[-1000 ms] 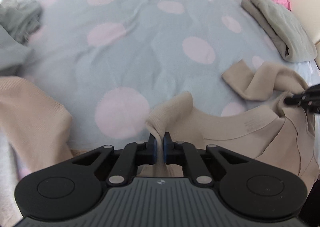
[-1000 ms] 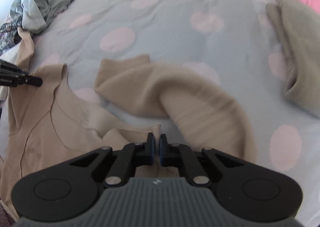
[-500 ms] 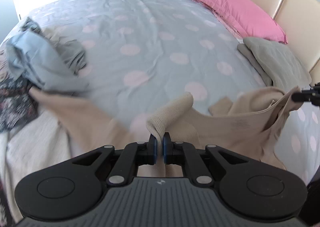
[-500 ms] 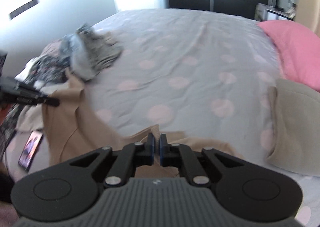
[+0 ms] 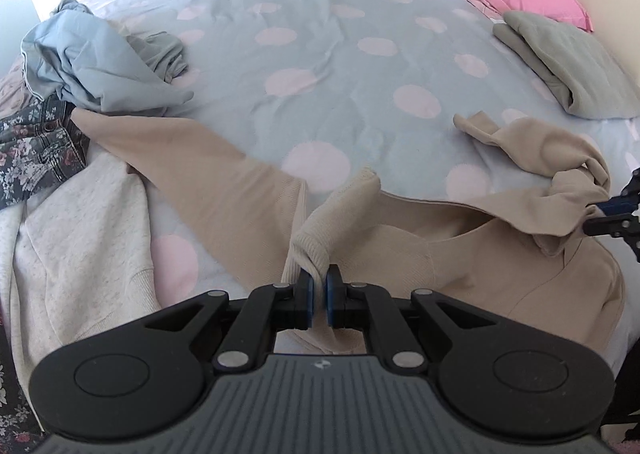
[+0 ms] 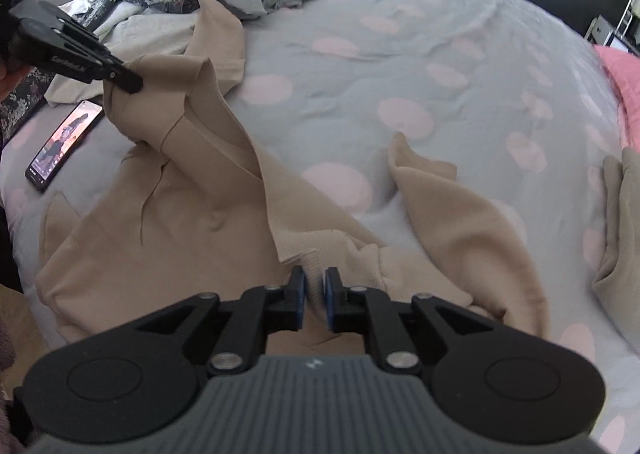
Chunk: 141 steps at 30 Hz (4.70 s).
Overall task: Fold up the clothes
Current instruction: 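Grasp the sweater hem with the left gripper while the right gripper grasps the hem, then lift the sweater with both grippers and shake it out in the air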
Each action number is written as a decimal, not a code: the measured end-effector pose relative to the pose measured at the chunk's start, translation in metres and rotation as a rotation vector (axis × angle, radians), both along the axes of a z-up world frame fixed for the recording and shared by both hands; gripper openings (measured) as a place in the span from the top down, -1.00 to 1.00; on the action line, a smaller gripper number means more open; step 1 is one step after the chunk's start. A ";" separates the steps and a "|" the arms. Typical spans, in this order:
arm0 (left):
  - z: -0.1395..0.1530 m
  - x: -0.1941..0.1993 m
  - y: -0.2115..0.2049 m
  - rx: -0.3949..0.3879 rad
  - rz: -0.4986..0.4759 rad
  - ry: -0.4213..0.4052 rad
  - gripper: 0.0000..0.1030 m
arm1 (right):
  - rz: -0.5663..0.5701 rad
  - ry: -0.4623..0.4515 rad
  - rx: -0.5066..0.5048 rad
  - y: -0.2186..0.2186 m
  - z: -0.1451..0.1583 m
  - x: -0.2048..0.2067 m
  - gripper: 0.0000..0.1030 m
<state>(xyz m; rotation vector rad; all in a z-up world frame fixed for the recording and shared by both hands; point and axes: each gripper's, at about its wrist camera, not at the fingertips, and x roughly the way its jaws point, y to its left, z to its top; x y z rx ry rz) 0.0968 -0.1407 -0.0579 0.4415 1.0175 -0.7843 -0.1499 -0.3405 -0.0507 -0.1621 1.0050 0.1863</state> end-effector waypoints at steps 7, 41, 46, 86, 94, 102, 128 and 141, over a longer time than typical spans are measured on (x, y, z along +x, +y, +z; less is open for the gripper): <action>0.000 0.006 -0.003 -0.011 0.002 0.007 0.91 | 0.177 0.001 -0.203 -0.006 0.028 -0.020 0.12; 0.013 -0.013 0.000 -0.099 -0.106 0.008 0.91 | 0.192 -0.157 -0.602 -0.010 0.051 -0.016 0.81; -0.001 -0.039 -0.002 -0.038 -0.237 0.034 0.91 | -0.002 -0.011 -0.448 -0.036 0.063 -0.031 0.81; -0.053 -0.215 -0.020 0.463 -1.291 -0.528 0.38 | -0.066 0.131 -0.276 -0.053 0.000 -0.077 0.80; -0.018 -0.187 -0.024 0.324 -1.046 -0.458 0.87 | -0.061 0.062 -0.296 -0.050 0.011 -0.082 0.80; 0.126 -0.107 0.009 -0.030 -0.476 -0.397 0.90 | -0.147 -0.299 -0.330 -0.036 0.098 -0.090 0.81; 0.371 -0.276 0.155 -0.686 -0.260 -0.880 0.90 | -0.323 -1.267 -0.462 0.073 0.308 -0.314 0.81; 0.250 -0.129 0.052 -0.365 -0.219 -0.642 0.90 | -0.333 -0.899 -0.321 0.011 0.235 -0.169 0.80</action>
